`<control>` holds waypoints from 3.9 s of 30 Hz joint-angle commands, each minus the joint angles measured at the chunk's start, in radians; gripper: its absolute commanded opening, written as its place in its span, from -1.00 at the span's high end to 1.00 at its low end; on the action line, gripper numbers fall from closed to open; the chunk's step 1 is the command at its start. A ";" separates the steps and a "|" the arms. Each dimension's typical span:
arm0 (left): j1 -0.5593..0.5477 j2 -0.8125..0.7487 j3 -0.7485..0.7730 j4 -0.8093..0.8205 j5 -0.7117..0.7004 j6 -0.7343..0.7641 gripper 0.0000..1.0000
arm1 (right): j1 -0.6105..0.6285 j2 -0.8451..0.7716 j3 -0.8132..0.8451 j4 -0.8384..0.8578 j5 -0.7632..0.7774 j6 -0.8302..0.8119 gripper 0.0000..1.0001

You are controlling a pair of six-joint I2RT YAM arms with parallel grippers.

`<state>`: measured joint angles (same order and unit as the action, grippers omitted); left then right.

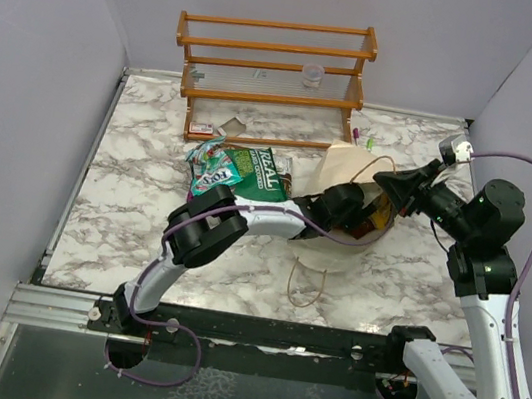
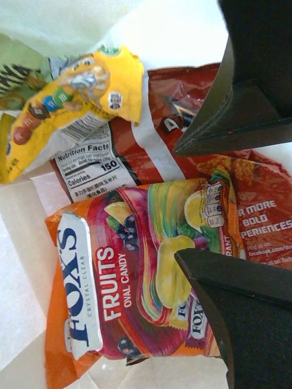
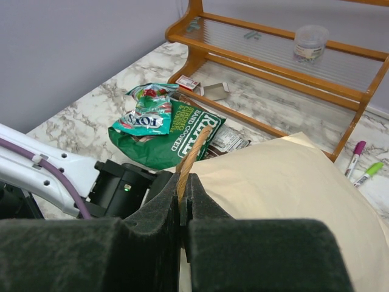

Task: Take the snacks out of the paper bag
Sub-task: Take out the snack from the paper bag.

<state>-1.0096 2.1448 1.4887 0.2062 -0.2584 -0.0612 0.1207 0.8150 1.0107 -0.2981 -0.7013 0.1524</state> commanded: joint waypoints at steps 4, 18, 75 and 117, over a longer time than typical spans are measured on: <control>0.001 0.115 0.104 -0.059 -0.111 0.069 -0.30 | 0.004 -0.016 0.035 0.007 -0.020 0.006 0.97; 0.028 0.224 0.168 -0.114 -0.263 0.133 0.21 | 0.004 -0.008 0.050 -0.002 -0.020 0.003 0.97; -0.104 -0.230 -0.229 -0.147 0.006 0.034 0.06 | 0.004 -0.030 0.014 0.015 0.000 0.001 0.96; -0.151 -0.952 -0.469 -0.323 0.259 0.228 1.00 | 0.004 -0.036 -0.023 0.035 0.036 -0.006 0.97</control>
<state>-1.1542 1.3235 1.0637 -0.1040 -0.1219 0.1062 0.1207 0.7788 0.9974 -0.2909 -0.6880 0.1520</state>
